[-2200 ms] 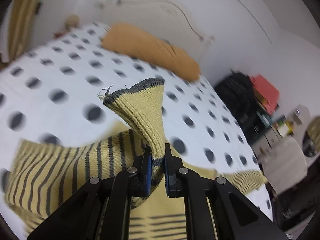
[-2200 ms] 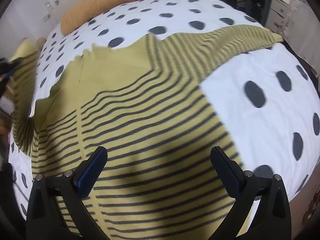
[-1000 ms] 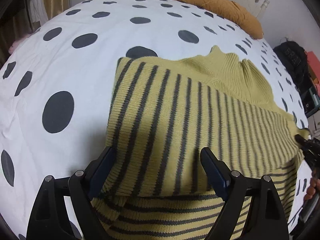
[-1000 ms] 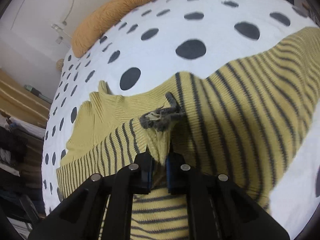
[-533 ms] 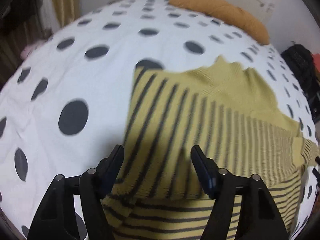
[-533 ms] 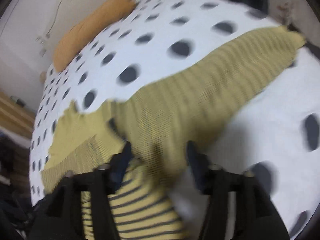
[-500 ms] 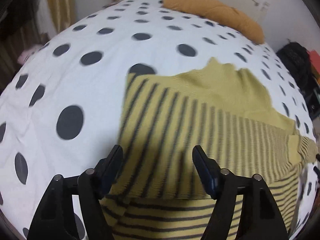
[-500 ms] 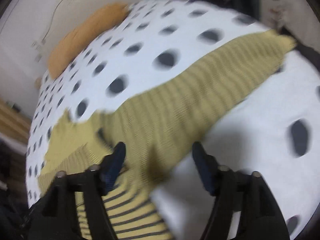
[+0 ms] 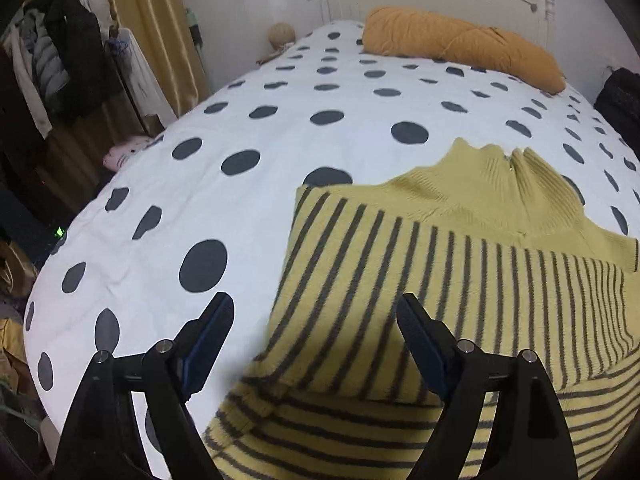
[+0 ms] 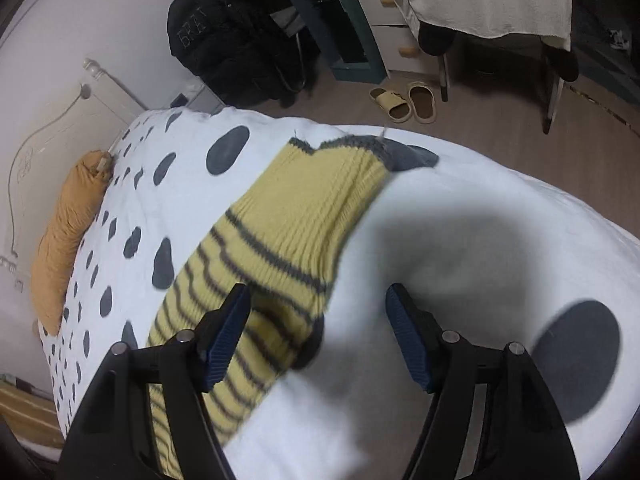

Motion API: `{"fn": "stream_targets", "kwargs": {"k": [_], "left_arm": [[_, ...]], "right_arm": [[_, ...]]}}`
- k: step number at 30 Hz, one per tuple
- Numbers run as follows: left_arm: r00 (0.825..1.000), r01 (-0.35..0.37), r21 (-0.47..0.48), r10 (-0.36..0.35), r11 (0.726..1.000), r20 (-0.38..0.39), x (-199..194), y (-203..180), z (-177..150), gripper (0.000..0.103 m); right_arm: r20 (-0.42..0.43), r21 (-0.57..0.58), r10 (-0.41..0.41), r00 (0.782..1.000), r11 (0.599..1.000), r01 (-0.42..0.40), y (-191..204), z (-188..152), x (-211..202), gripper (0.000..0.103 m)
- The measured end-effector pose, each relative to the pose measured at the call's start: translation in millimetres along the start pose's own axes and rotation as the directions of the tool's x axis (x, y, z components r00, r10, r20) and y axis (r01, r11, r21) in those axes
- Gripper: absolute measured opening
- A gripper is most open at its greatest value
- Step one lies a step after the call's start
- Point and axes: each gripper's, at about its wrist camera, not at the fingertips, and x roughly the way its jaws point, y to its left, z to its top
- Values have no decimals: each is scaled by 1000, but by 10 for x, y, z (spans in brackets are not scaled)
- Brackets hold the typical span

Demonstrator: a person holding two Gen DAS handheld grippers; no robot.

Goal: Fold large clothes
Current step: 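Fold the other sleeve across the body with the right gripper and release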

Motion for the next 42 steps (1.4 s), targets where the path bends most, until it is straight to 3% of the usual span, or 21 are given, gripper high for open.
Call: {"fn": "stream_targets", "kwargs": {"k": [2, 3, 6, 8, 10, 12, 13, 14, 17, 18, 20, 22, 26, 29, 30, 33, 35, 37, 38, 39, 42], "left_arm": [[999, 15, -17, -16, 1000, -40, 66, 96, -17, 84], [998, 25, -31, -26, 999, -48, 86, 141, -34, 84], [995, 77, -69, -81, 995, -57, 79, 212, -87, 84], [985, 169, -92, -172, 981, -31, 46, 191, -85, 84], [965, 262, -75, -262, 962, 18, -16, 122, -74, 86], [956, 294, -17, -294, 956, -5, 106, -29, -85, 89], [956, 288, -13, -289, 957, -42, 212, -70, -103, 89], [943, 311, -31, -313, 950, -111, 388, -103, -137, 89], [927, 340, -44, -342, 940, -154, 606, -117, -210, 91], [928, 342, -31, -342, 939, -149, 609, -124, -209, 92], [922, 355, -29, -355, 934, -155, 615, -122, -185, 92], [902, 392, -63, -397, 918, -169, 619, -51, -137, 92], [839, 485, -207, -519, 850, -164, 534, 332, -29, 92], [823, 497, -280, -548, 821, -148, 466, 648, 15, 92], [822, 494, -296, -550, 818, -149, 466, 723, 19, 92], [817, 488, -326, -555, 810, -156, 489, 857, 22, 92], [807, 500, -335, -570, 799, -153, 493, 880, 39, 92], [797, 524, -326, -588, 787, -139, 484, 816, 79, 92], [797, 525, -320, -587, 789, -142, 486, 771, 88, 92], [797, 524, -311, -585, 793, -148, 495, 702, 91, 92], [776, 550, -312, -613, 774, -152, 530, 470, 70, 92]], "right_arm": [[47, -5, 51, 998, 999, -51, -8, 61, 34, 60], [57, -6, 93, 994, 996, -92, -10, 102, 50, 45], [18, 7, 175, 984, 985, -175, 30, 130, 133, 15], [38, -4, 203, 979, 979, -203, 106, 108, 49, 14], [59, -9, 277, 959, 961, -277, 218, 43, -120, 14], [60, -28, 410, 910, 912, -409, 434, -86, -376, 14], [50, -37, 473, 879, 881, -472, 567, -179, -506, 14], [32, -50, 534, 845, 845, -532, 742, -297, -636, 14], [-77, -72, 697, 713, 709, -702, 1381, -845, -982, 14], [-120, -76, 724, 679, 675, -734, 1565, -1036, -1051, 14], [-237, -75, 771, 591, 592, -802, 2046, -1598, -1176, 14], [-348, -62, 774, 530, 545, -836, 2459, -2162, -1191, 14], [-544, -52, 703, 457, 516, -855, 3146, -3320, -1030, 14], [-657, -32, 628, 418, 531, -847, 3495, -4139, -787, 14], [-684, -53, 593, 425, 540, -840, 3573, -4388, -726, 18], [-762, -202, 399, 510, 602, -773, 3720, -4981, -517, 31], [-787, -259, 314, 531, 613, -746, 3745, -5093, -474, 31], [-779, -269, 327, 535, 595, -757, 3737, -4985, -605, 43], [-769, -282, 333, 546, 591, -756, 3710, -4888, -705, 58], [-749, -293, 354, 561, 582, -758, 3653, -4762, -823, 66], [-679, -317, 421, 601, 571, -757, 3391, -4445, -1076, 69]]}}
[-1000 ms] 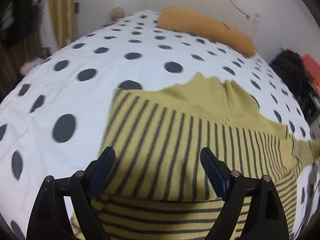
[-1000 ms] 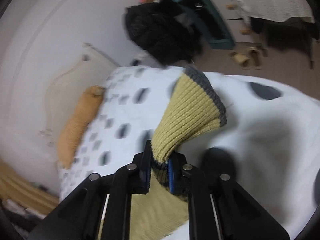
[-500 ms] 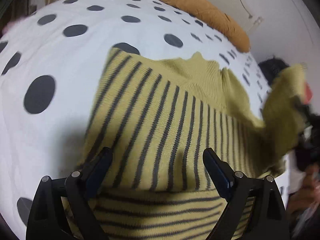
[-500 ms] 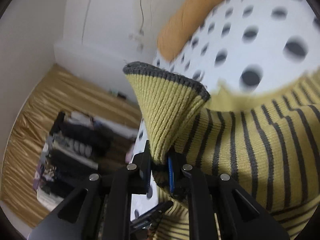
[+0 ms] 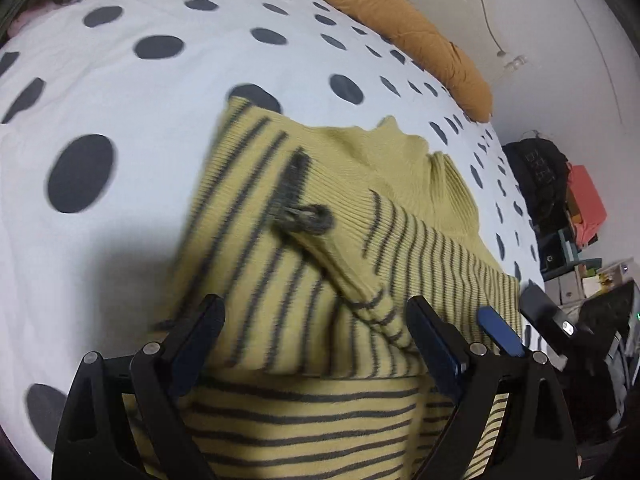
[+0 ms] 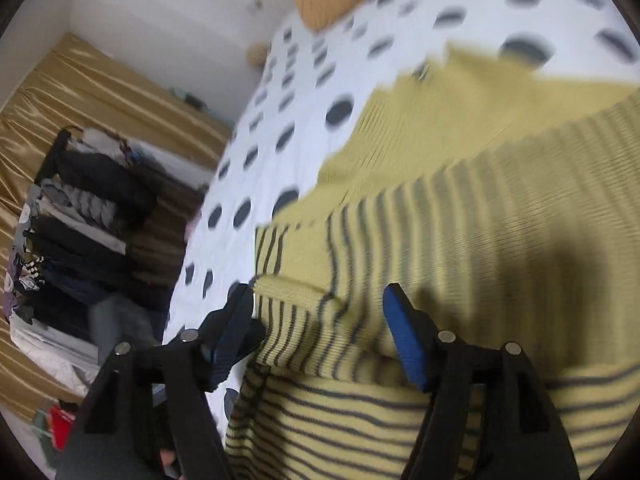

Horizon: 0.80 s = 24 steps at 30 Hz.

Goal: Fold large clothes

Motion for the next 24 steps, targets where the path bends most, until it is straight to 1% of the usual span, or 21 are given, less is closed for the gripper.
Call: {"fn": "stream_targets", "kwargs": {"k": [1, 3, 5, 7, 8, 9, 10, 11, 12, 13, 14, 15, 16, 17, 18, 19, 20, 21, 22, 23, 24], "left_arm": [[1000, 20, -8, -20, 1000, -6, 62, -62, -5, 92], [1000, 26, -14, -26, 1000, -4, 154, -171, 0, 92], [1000, 11, -12, -11, 1000, 8, 258, -271, 51, 92], [1000, -28, -12, 28, 1000, 4, 411, -332, 128, 91], [998, -69, -18, 69, 997, -3, 503, -346, 171, 82], [992, -129, -19, 129, 992, 4, 550, -350, 203, 66], [979, -206, -15, 206, 978, 6, 563, -341, 218, 21], [977, -212, -32, 212, 977, 0, 544, -297, 235, 13], [985, -173, -60, 174, 983, 4, 495, -245, 233, 9], [987, -154, -86, 157, 984, 20, 397, -190, 230, 9], [985, -160, -90, 164, 983, 42, 294, -166, 225, 9], [981, -171, -86, 178, 982, 83, 151, -151, 214, 9], [971, -194, -67, 201, 979, 126, -2, -156, 199, 9], [964, -215, -47, 220, 975, 149, -82, -157, 192, 9], [961, -234, -23, 234, 972, 149, -95, -127, 196, 9], [968, -237, -2, 237, 971, 85, 31, -20, 209, 9], [973, -230, -9, 230, 973, 37, 122, 83, 178, 9], [979, -202, -31, 201, 979, -12, 237, 208, 158, 10], [988, -155, -52, 155, 987, -11, 243, 317, 139, 12], [993, -115, -57, 116, 992, 2, 168, 367, 140, 12], [994, -105, -58, 106, 993, 16, 85, 384, 155, 12]], "right_arm": [[14, 6, -4, 1000, 1000, 4, -38, -44, -122, 69], [43, 27, -24, 999, 999, 23, -161, -38, -403, 69], [58, 38, -69, 996, 997, 66, -265, -93, -612, 69], [66, 54, -103, 993, 994, 99, -409, -131, -782, 69], [69, 69, -122, 990, 991, 117, -481, -150, -820, 69], [71, 90, -137, 988, 987, 131, -574, -166, -865, 69], [75, 110, -152, 986, 984, 143, -643, -178, -906, 69], [81, 135, -180, 980, 977, 168, -713, -185, -944, 69], [88, 147, -194, 977, 973, 180, -772, -209, -1014, 69], [100, 157, -208, 973, 969, 191, -797, -211, -1052, 69], [110, 166, -227, 968, 964, 207, -824, -210, -1095, 69], [121, 168, -244, 962, 960, 222, -842, -205, -1133, 69], [129, 171, -265, 956, 955, 241, -855, -197, -1163, 69], [136, 167, -284, 949, 951, 261, -858, -185, -1181, 68], [140, 159, -301, 943, 947, 279, -860, -170, -1190, 68], [138, 155, -326, 935, 940, 304, -873, -156, -1192, 67], [132, 160, -350, 927, 931, 329, -904, -148, -1187, 61], [117, 170, -373, 920, 921, 351, -945, -138, -1162, 57], [100, 181, -383, 918, 915, 362, -990, -130, -1133, 52], [85, 195, -396, 914, 906, 374, -1043, -127, -1132, 40], [76, 200, -405, 911, 901, 384, -1073, -125, -1146, 34]]}}
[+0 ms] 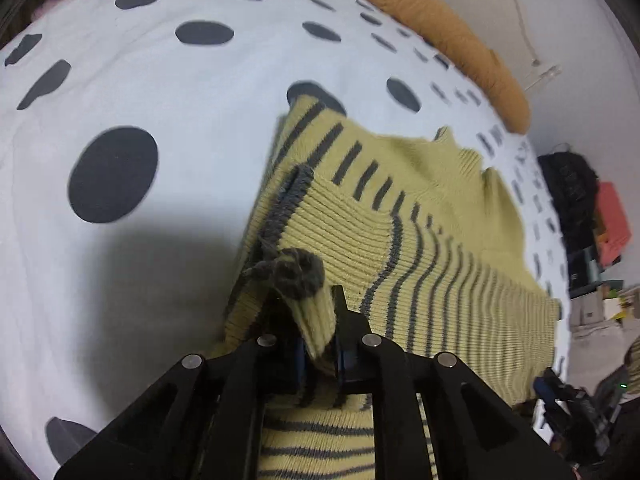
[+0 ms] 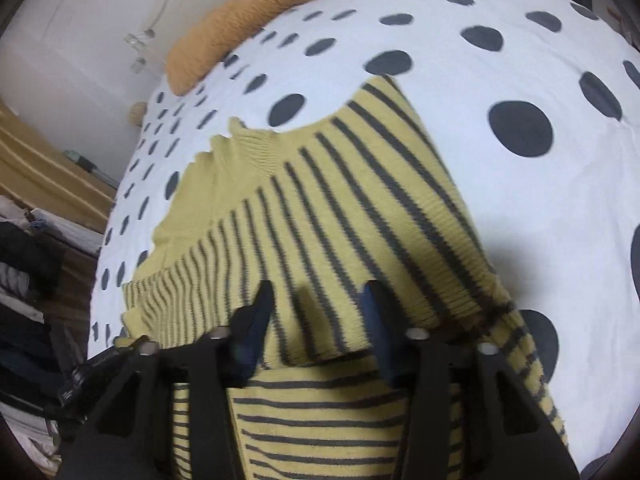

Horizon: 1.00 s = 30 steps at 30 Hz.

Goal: Fold large clothes

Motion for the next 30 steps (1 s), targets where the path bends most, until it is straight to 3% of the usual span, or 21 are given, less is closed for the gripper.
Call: {"fn": "stream_targets", "kwargs": {"k": [2, 4, 5, 7, 10, 11, 13, 14, 15, 16, 18, 20, 21, 22, 23, 24, 25, 26, 27, 29, 30], "left_arm": [[993, -77, 14, 75, 997, 95, -311, 34, 52, 14], [956, -197, 42, 182, 980, 232, -666, -18, 133, 6], [951, -204, 58, 184, 977, 249, -737, -53, 172, 6], [972, -98, 122, 69, 988, 224, -762, -256, 233, 6], [995, 14, 234, -37, 972, 93, -408, -670, 186, 13], [999, 18, 250, -30, 968, 45, -229, -760, 156, 13], [999, -24, 268, 36, 963, -40, 169, -808, 74, 13], [992, -88, 262, 108, 961, -61, 352, -742, 81, 9], [989, -115, 229, 134, 967, -69, 439, -613, 99, 3], [991, -91, 182, 106, 979, -75, 468, -471, 167, 2], [994, -80, 116, 88, 990, -71, 366, -297, 265, 2], [984, -176, 136, 175, 975, 18, 81, -286, 311, 2], [971, -240, 177, 233, 954, 63, -107, -280, 303, 4], [959, -276, 215, 254, 937, 124, -334, -263, 245, 31], [959, -272, 240, 243, 932, 144, -453, -257, 211, 75], [959, -268, 280, 227, 922, 171, -610, -207, 96, 89], [954, -279, 317, 225, 906, 196, -721, -178, 7, 93], [949, -300, 351, 240, 887, 204, -764, -174, -80, 93], [943, -326, 398, 266, 857, 201, -827, -105, -216, 93], [938, -346, 471, 298, 811, 177, -756, 18, -436, 93], [939, -343, 479, 305, 808, 157, -741, 85, -518, 93]], "right_arm": [[14, -6, -9, 1000, 1000, 9, -51, 40, -82, 31], [42, -38, -31, 999, 999, 33, -46, 97, -148, 31], [56, -55, -33, 998, 998, 36, -31, 143, -180, 31], [64, -72, -1, 998, 997, 5, 41, 252, -162, 31], [20, -46, 99, 995, 994, -98, 172, 388, 55, 31], [-11, -29, 108, 994, 994, -109, 202, 432, 203, 31], [-69, -26, 45, 997, 999, -47, 209, 476, 435, 31], [-94, -23, -11, 996, 1000, 9, 160, 494, 539, 24], [-112, -33, -57, 992, 998, 53, 91, 517, 608, 0], [-124, -49, -98, 987, 995, 92, 9, 550, 630, 0], [-95, -44, -112, 989, 993, 108, -153, 611, 494, 0], [-39, -25, -139, 990, 990, 138, -288, 679, 223, 0], [-5, -18, -133, 991, 991, 133, -348, 695, 56, 4], [20, -15, -142, 990, 990, 142, -381, 687, -103, 5], [42, -29, -163, 986, 986, 164, -410, 653, -267, 8], [40, -76, -157, 987, 984, 159, -417, 598, -384, 19], [11, -128, -156, 988, 979, 156, -410, 536, -431, 27], [-23, -184, -175, 984, 968, 168, -419, 453, -463, 42], [-44, -239, -199, 979, 954, 183, -435, 341, -490, 48], [-81, -334, -240, 968, 921, 200, -470, 171, -478, 48], [-102, -367, -255, 962, 908, 202, -493, 95, -445, 48]]}}
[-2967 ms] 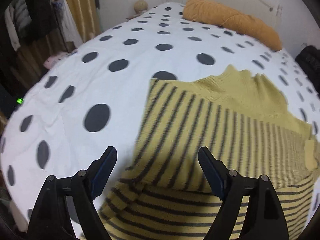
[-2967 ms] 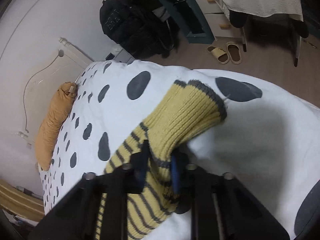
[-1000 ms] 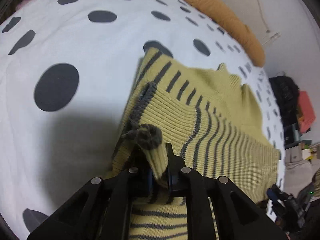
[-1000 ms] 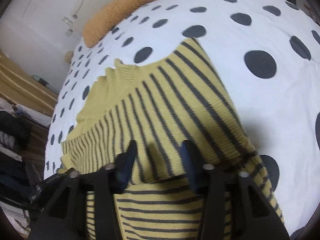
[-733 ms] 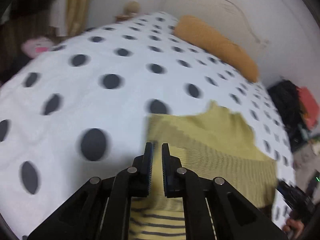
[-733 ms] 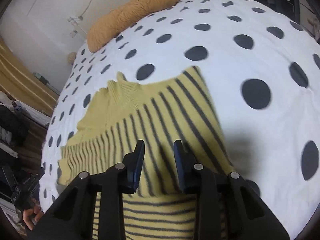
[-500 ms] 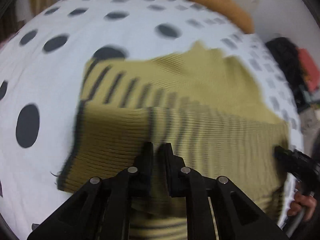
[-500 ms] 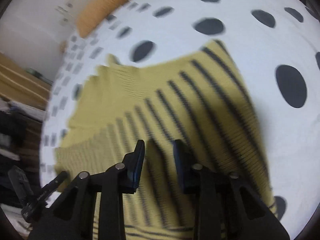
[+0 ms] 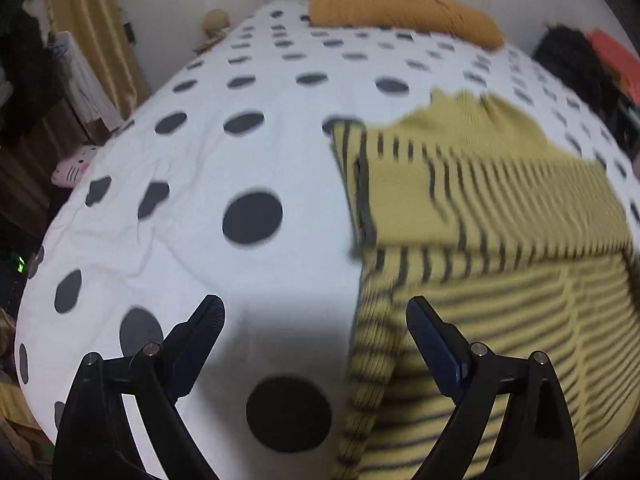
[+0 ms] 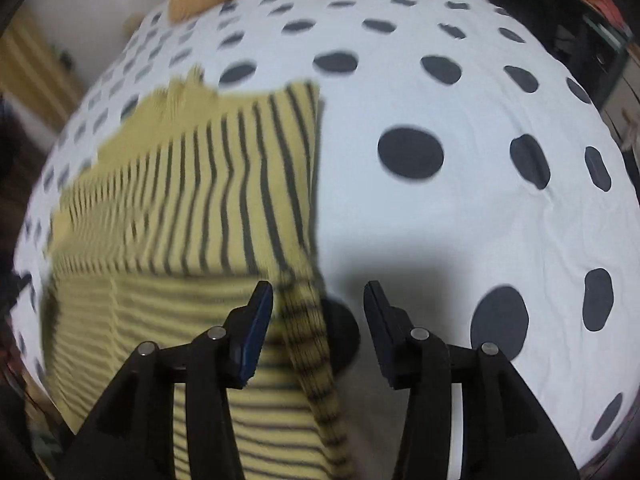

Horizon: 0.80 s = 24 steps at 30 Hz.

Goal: Fold large clothes

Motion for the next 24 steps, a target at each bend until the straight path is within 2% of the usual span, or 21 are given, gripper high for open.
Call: {"fn": "stream_targets", "kwargs": {"k": [2, 4, 6, 7, 8, 9, 10, 11, 12, 13, 15, 16, 18, 20, 22, 23, 24], "left_arm": [[997, 58, -20, -58, 998, -43, 158, 3, -137, 93], [992, 108, -38, -110, 993, -59, 247, -53, -213, 93], [991, 113, -28, -115, 993, -72, 332, -153, -199, 93], [991, 99, -19, -101, 995, -91, 422, -226, -190, 90], [990, 83, -15, -84, 996, -111, 490, -264, -192, 77], [989, 66, -19, -68, 998, -131, 554, -274, -188, 70], [988, 59, -52, -65, 997, -136, 573, -239, -178, 57], [991, 51, -94, -63, 994, -121, 524, -173, -170, 31], [991, 65, -143, -81, 988, -110, 464, -88, -153, 27], [988, 89, -191, -112, 978, -109, 422, 4, -157, 27], [984, 84, -219, -115, 972, -133, 478, 84, -249, 27], [980, 96, -234, -134, 967, -151, 530, 102, -316, 29], [976, 121, -284, -166, 951, -138, 492, 163, -387, 31], [970, 156, -320, -206, 935, -131, 360, 236, -495, 41], [969, 142, -302, -195, 943, -153, 194, 268, -637, 46], [969, 132, -288, -185, 949, -164, 114, 272, -726, 52], [968, 132, -281, -185, 951, -172, 63, 275, -814, 55]], "right_arm": [[-26, -17, 4, 1000, 1000, -5, 17, -84, 116, 48], [-24, -9, 46, 999, 999, -46, 68, -95, 217, 48], [-38, -6, 70, 997, 998, -70, 138, -88, 352, 48], [-55, -15, 53, 997, 998, -54, 175, -81, 430, 44], [-71, -22, 7, 997, 1000, -9, 204, -72, 519, 32], [-82, -17, -10, 997, 1000, 9, 208, -69, 550, 21], [-83, 0, -26, 996, 1000, 27, 184, -51, 540, 16], [-82, 12, -37, 996, 999, 39, 151, -34, 503, 10], [-60, 19, -72, 996, 997, 73, 99, -18, 424, 10], [-44, 25, -88, 995, 996, 89, 38, -17, 350, 10], [-61, 34, -65, 996, 997, 67, -70, -29, 290, 10], [-84, 42, -69, 994, 996, 73, -125, -55, 338, 10], [-108, 42, -78, 991, 996, 83, -161, -114, 433, 10], [-85, 44, -74, 994, 996, 78, -142, -141, 375, 11], [-97, 70, -1, 995, 998, 8, -136, -240, 268, 18], [-111, 74, 18, 994, 997, -10, -132, -309, 230, 23], [-119, 73, 38, 992, 997, -29, -132, -421, 180, 36]]}}
